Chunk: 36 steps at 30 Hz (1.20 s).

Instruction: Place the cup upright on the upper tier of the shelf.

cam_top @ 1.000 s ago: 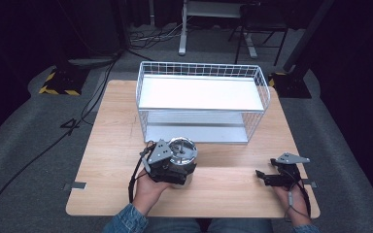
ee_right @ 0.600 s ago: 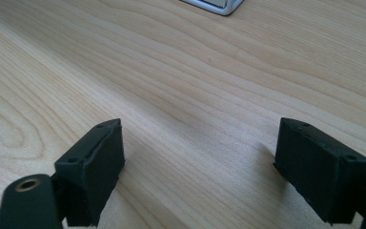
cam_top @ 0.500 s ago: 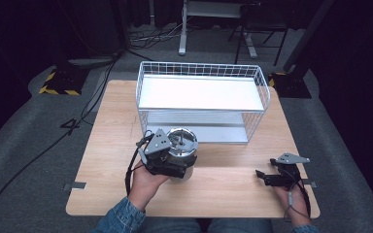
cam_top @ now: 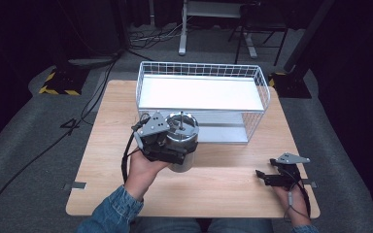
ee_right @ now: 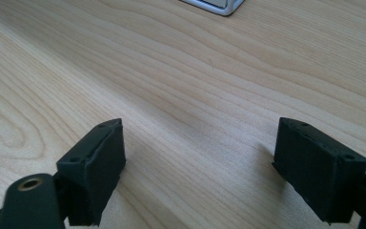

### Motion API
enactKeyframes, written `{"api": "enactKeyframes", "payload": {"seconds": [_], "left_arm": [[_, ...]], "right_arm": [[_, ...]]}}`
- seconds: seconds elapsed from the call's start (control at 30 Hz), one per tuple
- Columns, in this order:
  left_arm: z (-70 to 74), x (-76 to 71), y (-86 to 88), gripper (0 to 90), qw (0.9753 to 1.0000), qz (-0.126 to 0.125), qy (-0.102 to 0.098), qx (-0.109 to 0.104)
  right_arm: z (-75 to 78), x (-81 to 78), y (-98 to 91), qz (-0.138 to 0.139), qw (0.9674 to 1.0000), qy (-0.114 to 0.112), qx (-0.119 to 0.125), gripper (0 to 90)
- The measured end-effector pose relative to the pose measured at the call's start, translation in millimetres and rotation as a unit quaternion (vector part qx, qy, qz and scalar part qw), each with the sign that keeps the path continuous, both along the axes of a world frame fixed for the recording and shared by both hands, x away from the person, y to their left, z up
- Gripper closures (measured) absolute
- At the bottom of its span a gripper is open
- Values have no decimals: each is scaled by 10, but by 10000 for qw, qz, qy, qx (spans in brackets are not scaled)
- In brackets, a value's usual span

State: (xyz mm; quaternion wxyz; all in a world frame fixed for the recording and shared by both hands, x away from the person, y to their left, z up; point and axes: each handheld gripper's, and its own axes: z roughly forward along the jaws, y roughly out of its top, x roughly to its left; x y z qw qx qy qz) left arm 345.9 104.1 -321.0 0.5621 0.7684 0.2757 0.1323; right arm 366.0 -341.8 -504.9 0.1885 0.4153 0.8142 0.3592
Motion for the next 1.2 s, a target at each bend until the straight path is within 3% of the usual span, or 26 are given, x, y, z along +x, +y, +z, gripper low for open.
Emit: {"api": "enactKeyframes", "payload": {"seconds": [0.37, 0.77, 0.97, 1.2], "left_arm": [[444, 181, -35, 31, 9998, 47, -175, -114], [820, 398, -114, 32, 9989, 205, -362, -224], [927, 515, -208, 32, 9984, 274, -449, -225], [985, 733, -297, 32, 9971, 546, -497, -172]], "right_arm": [[0, 0, 0, 2, 10000, 0, 1, 182], [0, 0, 0, 0, 10000, 2, 2, 182], [0, 0, 0, 1, 10000, 2, 0, 182], [0, 0, 0, -1, 10000, 2, 0, 182]]}}
